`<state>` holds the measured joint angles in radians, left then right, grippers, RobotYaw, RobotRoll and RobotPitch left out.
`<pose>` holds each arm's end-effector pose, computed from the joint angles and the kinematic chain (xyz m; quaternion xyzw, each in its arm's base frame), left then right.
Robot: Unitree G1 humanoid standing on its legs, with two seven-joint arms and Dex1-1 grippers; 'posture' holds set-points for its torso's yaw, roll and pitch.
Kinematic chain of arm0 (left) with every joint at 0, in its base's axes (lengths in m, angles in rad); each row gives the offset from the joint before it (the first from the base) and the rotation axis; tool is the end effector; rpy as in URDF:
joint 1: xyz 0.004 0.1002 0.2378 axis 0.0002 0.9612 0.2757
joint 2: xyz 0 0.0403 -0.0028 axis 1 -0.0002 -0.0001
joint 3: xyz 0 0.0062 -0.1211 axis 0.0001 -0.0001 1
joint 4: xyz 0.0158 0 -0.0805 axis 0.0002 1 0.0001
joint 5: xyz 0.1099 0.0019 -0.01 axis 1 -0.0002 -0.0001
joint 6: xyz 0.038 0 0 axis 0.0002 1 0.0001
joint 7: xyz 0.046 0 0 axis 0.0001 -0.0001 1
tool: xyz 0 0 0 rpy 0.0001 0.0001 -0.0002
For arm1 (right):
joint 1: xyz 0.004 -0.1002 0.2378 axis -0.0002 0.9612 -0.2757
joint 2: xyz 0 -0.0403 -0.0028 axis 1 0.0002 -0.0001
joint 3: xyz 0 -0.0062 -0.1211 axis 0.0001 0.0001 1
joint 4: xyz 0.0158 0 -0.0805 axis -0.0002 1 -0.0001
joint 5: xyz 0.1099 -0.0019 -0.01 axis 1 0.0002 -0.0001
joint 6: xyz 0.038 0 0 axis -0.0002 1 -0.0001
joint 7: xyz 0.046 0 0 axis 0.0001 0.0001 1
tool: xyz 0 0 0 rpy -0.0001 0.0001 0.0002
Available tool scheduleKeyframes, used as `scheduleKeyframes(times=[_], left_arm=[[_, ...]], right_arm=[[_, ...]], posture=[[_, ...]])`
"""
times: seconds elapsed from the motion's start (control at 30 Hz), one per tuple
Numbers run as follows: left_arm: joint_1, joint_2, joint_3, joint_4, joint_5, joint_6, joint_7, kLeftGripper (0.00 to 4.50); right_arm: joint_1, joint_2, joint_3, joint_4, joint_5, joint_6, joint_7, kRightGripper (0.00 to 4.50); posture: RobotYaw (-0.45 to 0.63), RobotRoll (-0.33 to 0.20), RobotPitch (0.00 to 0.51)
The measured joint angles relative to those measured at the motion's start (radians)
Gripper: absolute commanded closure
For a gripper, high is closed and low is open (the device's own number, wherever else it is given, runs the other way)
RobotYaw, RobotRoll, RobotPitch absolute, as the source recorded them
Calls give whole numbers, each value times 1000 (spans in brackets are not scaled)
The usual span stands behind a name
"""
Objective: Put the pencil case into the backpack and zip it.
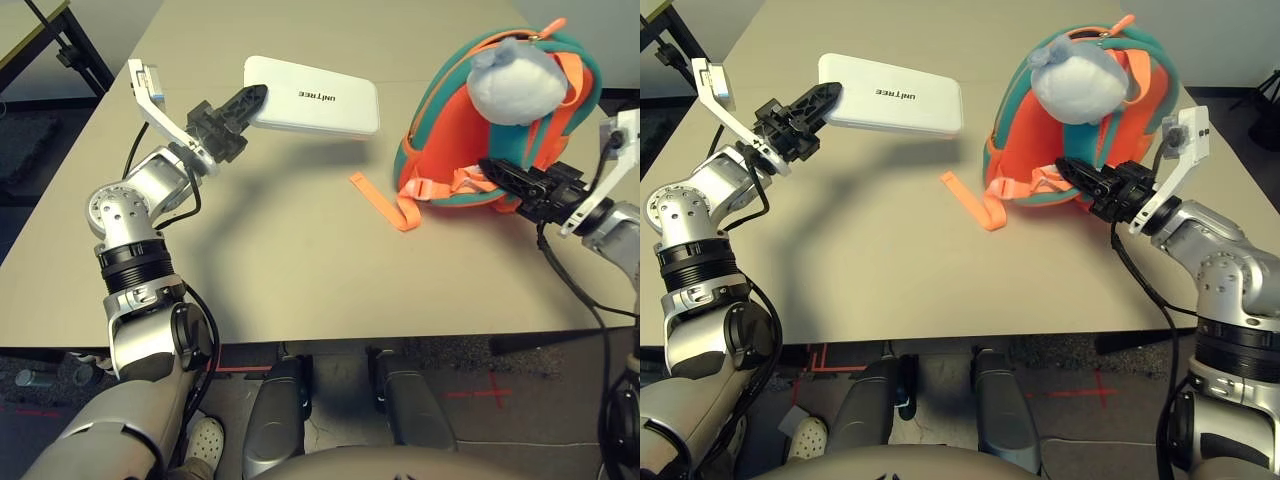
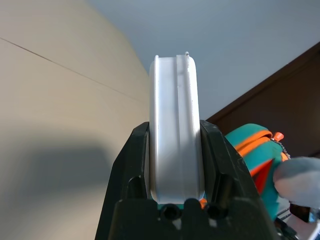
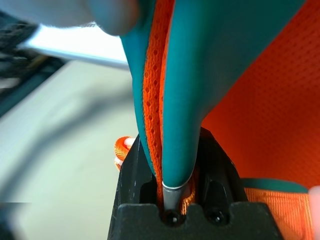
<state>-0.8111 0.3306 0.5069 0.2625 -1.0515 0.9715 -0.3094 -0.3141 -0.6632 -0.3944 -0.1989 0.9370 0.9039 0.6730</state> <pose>0.3269 0.2324 0.1993 -0.4099 0.0092 -0.3324 0.8494 0.2395 -0.2876 0.1786 0.1453 0.0493 0.3748 0.9143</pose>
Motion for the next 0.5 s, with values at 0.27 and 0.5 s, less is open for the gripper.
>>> scheduleKeyframes(times=[0.27,0.5], left_arm=[[-1,1,-17,34,18,-18,-21,3143],[-27,8,-34,44,25,-21,-56,3143]], right_arm=[[69,-23,-14,-75,151,98,7,3702],[71,4,11,-75,82,27,-14,3702]], posture=[[-174,0,144],[-176,0,144]])
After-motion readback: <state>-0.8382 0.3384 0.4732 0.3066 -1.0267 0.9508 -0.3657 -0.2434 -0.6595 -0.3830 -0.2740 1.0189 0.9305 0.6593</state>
